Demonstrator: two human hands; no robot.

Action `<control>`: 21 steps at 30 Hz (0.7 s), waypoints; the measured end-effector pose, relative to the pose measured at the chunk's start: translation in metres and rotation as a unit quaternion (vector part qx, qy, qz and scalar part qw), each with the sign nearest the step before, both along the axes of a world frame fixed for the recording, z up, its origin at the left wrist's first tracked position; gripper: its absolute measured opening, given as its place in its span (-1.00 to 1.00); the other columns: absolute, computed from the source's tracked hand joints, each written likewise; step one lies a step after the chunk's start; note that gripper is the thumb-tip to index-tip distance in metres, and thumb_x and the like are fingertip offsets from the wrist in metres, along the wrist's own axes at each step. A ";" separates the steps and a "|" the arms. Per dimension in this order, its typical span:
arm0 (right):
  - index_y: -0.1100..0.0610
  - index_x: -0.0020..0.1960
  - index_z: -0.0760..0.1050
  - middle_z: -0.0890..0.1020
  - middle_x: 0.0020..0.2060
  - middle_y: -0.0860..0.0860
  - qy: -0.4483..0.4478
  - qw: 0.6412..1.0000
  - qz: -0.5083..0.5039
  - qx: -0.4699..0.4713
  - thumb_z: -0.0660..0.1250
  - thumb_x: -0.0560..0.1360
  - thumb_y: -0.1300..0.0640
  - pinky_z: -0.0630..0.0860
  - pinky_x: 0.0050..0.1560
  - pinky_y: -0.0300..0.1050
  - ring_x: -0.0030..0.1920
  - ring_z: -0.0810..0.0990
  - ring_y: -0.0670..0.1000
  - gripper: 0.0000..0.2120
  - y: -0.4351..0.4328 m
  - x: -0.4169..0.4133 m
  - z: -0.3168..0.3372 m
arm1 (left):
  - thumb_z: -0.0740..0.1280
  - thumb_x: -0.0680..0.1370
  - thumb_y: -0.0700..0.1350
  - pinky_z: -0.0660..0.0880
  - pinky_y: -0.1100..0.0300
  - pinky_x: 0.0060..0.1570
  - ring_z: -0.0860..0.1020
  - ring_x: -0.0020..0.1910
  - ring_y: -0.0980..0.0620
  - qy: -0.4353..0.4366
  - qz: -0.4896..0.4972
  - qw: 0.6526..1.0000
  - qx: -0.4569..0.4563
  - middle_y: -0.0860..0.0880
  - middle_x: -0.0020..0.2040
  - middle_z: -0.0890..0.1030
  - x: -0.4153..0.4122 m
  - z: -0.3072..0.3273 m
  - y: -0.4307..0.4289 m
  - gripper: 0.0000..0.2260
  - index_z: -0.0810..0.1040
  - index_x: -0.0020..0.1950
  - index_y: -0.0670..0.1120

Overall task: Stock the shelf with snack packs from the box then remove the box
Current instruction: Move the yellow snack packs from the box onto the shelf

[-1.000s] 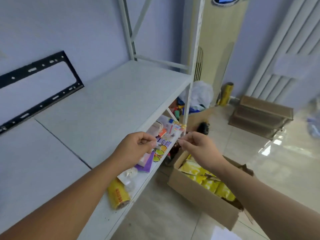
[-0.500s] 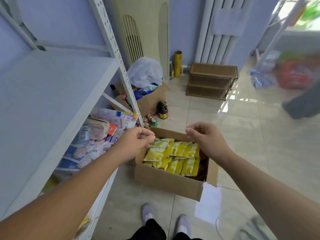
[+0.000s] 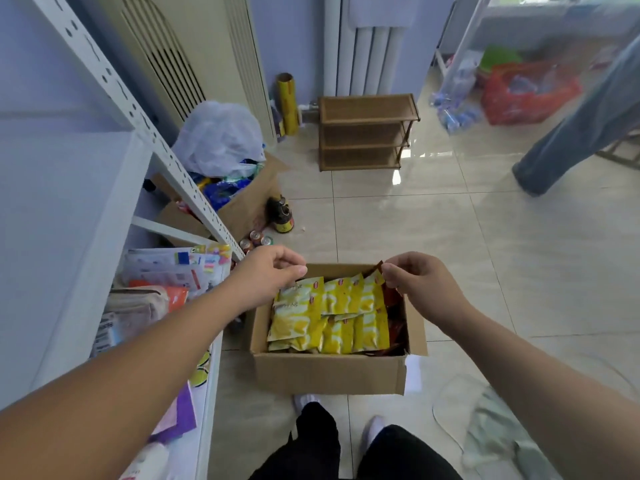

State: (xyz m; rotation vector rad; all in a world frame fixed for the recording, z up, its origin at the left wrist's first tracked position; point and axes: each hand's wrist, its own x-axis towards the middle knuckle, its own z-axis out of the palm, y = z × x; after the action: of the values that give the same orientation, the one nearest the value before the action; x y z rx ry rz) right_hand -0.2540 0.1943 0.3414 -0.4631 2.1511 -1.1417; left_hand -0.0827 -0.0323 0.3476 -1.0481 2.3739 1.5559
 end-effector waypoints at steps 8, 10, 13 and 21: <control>0.05 -0.11 0.66 0.72 -0.23 0.02 -0.039 0.997 -0.051 0.037 0.41 0.54 -0.05 0.64 0.02 0.11 -0.14 0.70 0.02 -0.82 -0.028 0.000 -0.067 | 0.48 0.51 -0.02 0.60 0.08 0.03 0.64 -0.08 0.09 -0.062 -0.073 0.995 -0.019 0.05 -0.09 0.67 -0.020 -0.057 -0.076 -0.91 0.65 -0.01 0.09; 0.01 -0.13 0.66 0.73 -0.23 -0.03 -0.058 0.996 -0.051 0.054 0.38 0.51 -0.16 0.64 0.05 0.15 -0.11 0.71 0.02 -0.75 -0.035 -0.002 -0.090 | 0.49 0.51 -0.05 0.51 0.30 -0.08 0.61 -0.10 0.21 -0.072 -0.103 0.992 -0.004 0.09 -0.09 0.66 -0.032 -0.076 -0.081 -0.89 0.66 0.02 0.07; 0.07 -0.10 0.66 0.73 -0.19 0.04 -0.117 0.988 -0.084 0.048 0.39 0.55 -0.09 0.65 0.08 0.12 -0.09 0.71 0.08 -0.76 -0.048 -0.005 -0.131 | 0.51 0.50 -0.07 0.44 0.41 -0.10 0.60 -0.09 0.26 -0.093 -0.135 0.986 0.019 0.09 -0.06 0.67 -0.050 -0.114 -0.088 -0.85 0.67 0.06 0.03; 0.26 -0.02 0.62 0.64 -0.16 0.14 -0.255 0.931 -0.253 0.066 0.37 0.61 0.08 0.55 -0.13 -0.15 -0.17 0.61 0.02 -0.78 -0.047 -0.002 -0.254 | 0.55 0.45 -0.06 0.58 0.11 0.11 0.66 -0.04 0.12 -0.172 -0.219 0.960 0.042 0.07 -0.04 0.69 -0.073 -0.252 -0.102 -0.81 0.65 0.00 0.13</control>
State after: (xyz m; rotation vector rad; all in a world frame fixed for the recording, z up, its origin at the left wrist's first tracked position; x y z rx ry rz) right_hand -0.2561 0.1468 0.0870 0.4416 1.8972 -1.2033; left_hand -0.1561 -0.1339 0.0956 -0.6485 2.0942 1.1926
